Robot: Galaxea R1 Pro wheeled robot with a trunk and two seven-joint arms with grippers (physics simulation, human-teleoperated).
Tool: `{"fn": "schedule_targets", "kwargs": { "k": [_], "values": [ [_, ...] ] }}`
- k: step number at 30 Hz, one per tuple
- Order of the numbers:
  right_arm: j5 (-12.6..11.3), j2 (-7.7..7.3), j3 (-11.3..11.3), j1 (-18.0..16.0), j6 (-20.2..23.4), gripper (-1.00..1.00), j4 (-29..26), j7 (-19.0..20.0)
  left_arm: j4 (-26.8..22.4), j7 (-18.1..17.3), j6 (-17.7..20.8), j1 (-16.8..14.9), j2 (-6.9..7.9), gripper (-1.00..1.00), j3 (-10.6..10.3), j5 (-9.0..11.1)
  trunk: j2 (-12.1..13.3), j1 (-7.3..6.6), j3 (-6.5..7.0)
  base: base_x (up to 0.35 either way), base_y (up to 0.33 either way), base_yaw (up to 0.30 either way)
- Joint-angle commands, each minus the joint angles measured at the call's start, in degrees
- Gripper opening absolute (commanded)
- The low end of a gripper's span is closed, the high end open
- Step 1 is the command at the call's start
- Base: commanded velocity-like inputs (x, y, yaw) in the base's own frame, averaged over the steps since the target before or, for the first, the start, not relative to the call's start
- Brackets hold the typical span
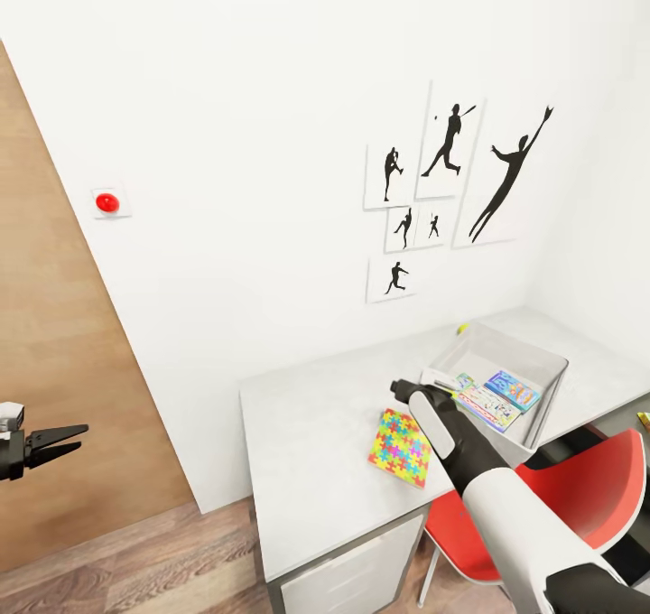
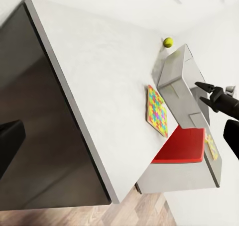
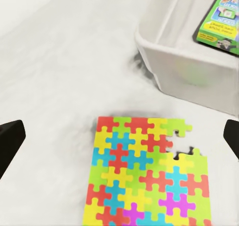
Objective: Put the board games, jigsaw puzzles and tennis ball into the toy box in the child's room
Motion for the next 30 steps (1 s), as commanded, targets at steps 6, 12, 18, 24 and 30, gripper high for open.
{"fn": "schedule_targets", "kwargs": {
  "k": [6,12,18,24,30],
  "values": [
    [-0.43,-0.13,0.13,-0.78,-1.22,1.0,2.19,-0.47,-0.03,-0.44,-0.08,-0.07,-0.37,1.0,-0.02,-0.6,-0.13,0.04,-0.13,0.0,0.0,0.0],
    [-0.44,-0.03,0.11,-1.32,-1.91,1.0,4.02,-0.47,-0.03,-0.44,-3.24,-0.07,-0.55,1.0,-0.22,-0.54,-0.13,0.04,-0.37,0.0,0.0,0.0],
    [-0.44,0.05,0.1,-1.45,-2.06,1.0,4.46,-0.47,-0.09,-0.44,-4.37,-0.07,-0.59,1.0,-0.34,-0.55,-0.13,0.04,-0.86,0.0,0.0,0.0],
    [-0.44,0.2,0.14,-1.47,-2.09,1.0,4.52,-0.47,-0.42,-0.44,-4.81,-0.02,-0.63,1.0,-0.47,-0.47,-0.13,0.04,-1.41,0.0,0.0,0.0],
    [-0.44,0.27,0.11,-1.48,-2.1,1.0,4.53,-0.47,-1.49,-0.44,-6.04,0.2,-1.2,1.0,-2.92,-0.27,-0.13,0.04,-1.97,0.0,0.0,0.0]
  ]
}}
